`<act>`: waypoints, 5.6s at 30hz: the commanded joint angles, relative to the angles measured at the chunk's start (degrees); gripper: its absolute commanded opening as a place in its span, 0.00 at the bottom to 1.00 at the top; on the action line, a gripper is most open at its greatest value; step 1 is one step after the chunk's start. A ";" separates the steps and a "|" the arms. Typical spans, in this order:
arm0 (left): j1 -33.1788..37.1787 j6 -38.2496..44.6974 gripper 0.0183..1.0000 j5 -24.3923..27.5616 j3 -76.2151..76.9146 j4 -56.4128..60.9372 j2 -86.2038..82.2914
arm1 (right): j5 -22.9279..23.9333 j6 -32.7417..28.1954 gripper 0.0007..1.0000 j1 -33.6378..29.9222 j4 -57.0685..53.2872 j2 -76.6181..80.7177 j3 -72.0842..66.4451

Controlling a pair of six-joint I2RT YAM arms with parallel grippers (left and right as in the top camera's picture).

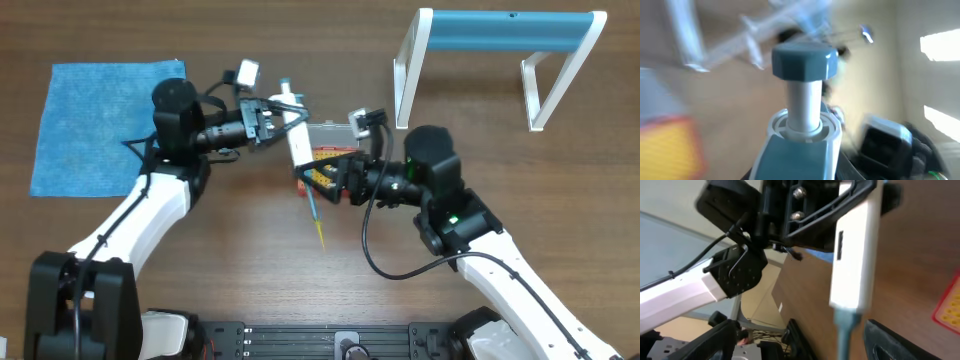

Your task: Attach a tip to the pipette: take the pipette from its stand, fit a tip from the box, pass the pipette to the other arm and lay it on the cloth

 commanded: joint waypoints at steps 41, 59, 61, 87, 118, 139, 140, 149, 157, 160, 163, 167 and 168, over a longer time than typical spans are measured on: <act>30.40 77.00 0.01 -71.97 100.37 -101.98 60.89 | 9.29 4.35 0.82 -1.60 -1.70 4.52 1.27; 27.85 79.97 0.01 -66.62 100.13 -102.29 64.81 | 9.31 5.62 0.82 -1.70 -1.70 4.52 1.27; 27.87 79.95 0.01 -66.64 100.13 -102.33 64.81 | 9.31 5.62 0.82 -1.70 -1.68 4.52 1.27; 27.74 70.79 0.94 -68.98 106.44 -114.77 55.52 | 9.31 -2.05 0.82 -6.99 5.75 0.28 1.29; -1.51 46.66 1.00 -55.10 83.12 -123.38 -16.76 | 20.92 -47.80 0.82 -31.28 -38.69 -42.38 1.27; -5.75 32.04 1.00 -60.43 30.71 -108.10 -54.88 | 26.62 -48.63 0.83 -31.34 -64.98 -66.16 -1.01; -5.75 32.04 1.00 -60.43 30.71 -108.15 -54.88 | 26.60 -48.59 0.82 -31.34 -65.05 -66.16 -1.01; -5.75 32.04 1.00 -60.43 30.71 -108.30 -54.88 | 26.62 -48.63 0.82 -31.34 -65.68 -66.16 -1.01; -5.29 32.04 1.00 -60.50 30.64 -108.28 -54.97 | 26.62 -48.63 0.82 -31.34 -65.70 -66.16 -1.01; -1.68 33.18 1.00 -61.13 30.18 -109.02 -55.65 | 26.62 -48.63 0.82 -31.34 -65.70 -66.16 -1.01; 1.14 39.06 1.00 -57.88 26.71 -102.60 -58.05 | 26.62 -48.61 0.82 -31.34 -65.70 -66.16 -1.01; 2.49 57.13 1.00 -58.21 10.91 -77.05 -65.16 | 26.62 -48.63 0.83 -31.34 -65.70 -66.16 -1.01; 2.47 57.27 1.00 -58.84 6.80 -71.25 -66.71 | 26.62 -48.63 0.82 -31.34 -65.68 -66.16 -1.01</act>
